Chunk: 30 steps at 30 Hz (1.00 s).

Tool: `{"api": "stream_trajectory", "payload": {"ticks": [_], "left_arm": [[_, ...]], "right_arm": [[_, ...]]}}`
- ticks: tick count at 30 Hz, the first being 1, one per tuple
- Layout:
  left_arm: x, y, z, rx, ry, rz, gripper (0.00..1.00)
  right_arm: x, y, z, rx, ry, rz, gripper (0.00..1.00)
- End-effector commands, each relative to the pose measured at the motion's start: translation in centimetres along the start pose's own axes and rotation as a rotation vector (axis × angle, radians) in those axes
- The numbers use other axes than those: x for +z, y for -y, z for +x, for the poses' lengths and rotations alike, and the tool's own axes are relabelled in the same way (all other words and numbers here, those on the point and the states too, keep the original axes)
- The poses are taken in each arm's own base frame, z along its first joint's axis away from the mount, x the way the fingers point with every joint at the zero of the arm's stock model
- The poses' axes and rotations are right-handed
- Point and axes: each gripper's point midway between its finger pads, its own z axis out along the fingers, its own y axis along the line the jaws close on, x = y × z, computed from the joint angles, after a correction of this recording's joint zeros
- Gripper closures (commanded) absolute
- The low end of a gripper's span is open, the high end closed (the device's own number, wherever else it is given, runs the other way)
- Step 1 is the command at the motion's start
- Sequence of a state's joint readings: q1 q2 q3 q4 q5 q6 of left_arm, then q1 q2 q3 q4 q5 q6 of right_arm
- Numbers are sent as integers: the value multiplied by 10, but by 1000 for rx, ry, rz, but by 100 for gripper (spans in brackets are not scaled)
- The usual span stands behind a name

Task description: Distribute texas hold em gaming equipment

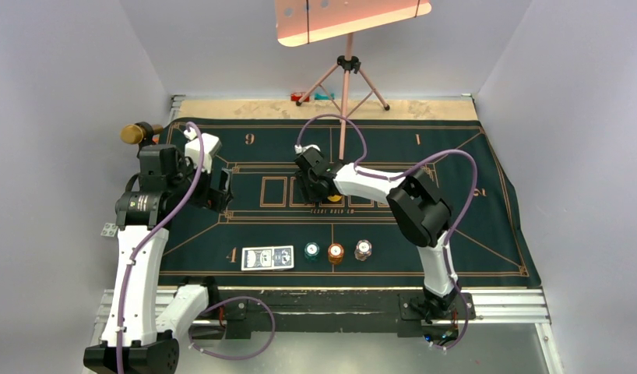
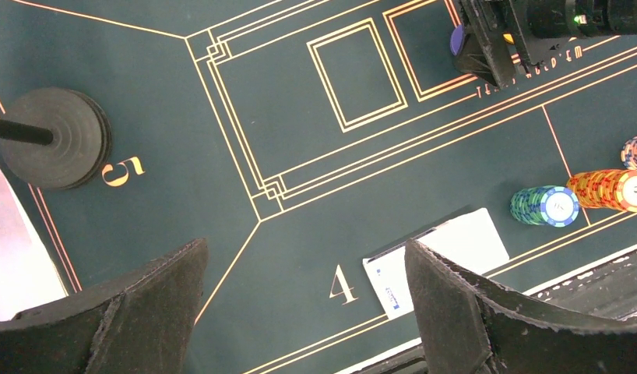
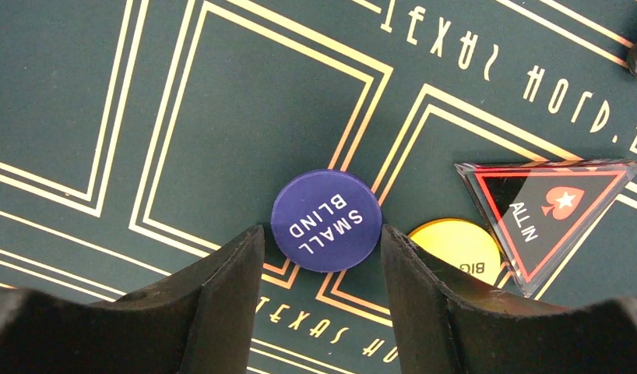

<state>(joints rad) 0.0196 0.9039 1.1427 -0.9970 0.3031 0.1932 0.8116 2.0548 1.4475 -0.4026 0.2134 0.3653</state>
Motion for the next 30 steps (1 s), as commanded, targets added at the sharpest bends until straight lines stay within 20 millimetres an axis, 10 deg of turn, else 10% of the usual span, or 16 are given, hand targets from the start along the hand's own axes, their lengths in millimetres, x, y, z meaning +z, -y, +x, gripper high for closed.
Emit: {"api": "stream_trajectory", "payload": {"ticks": [1,12,30], "left_arm": [[-11,-7,-14,5,45,-47,0],[-13,-7,-10,10,42,-59,0],[-20,-12,-12,-53,39,-101,0]], "right_arm": [[4,-9,7,1,-25,-25,43],[8,-28,7,-36,-39,-41,55],[-7,-162,15,-298,-52,-232,62]]}}
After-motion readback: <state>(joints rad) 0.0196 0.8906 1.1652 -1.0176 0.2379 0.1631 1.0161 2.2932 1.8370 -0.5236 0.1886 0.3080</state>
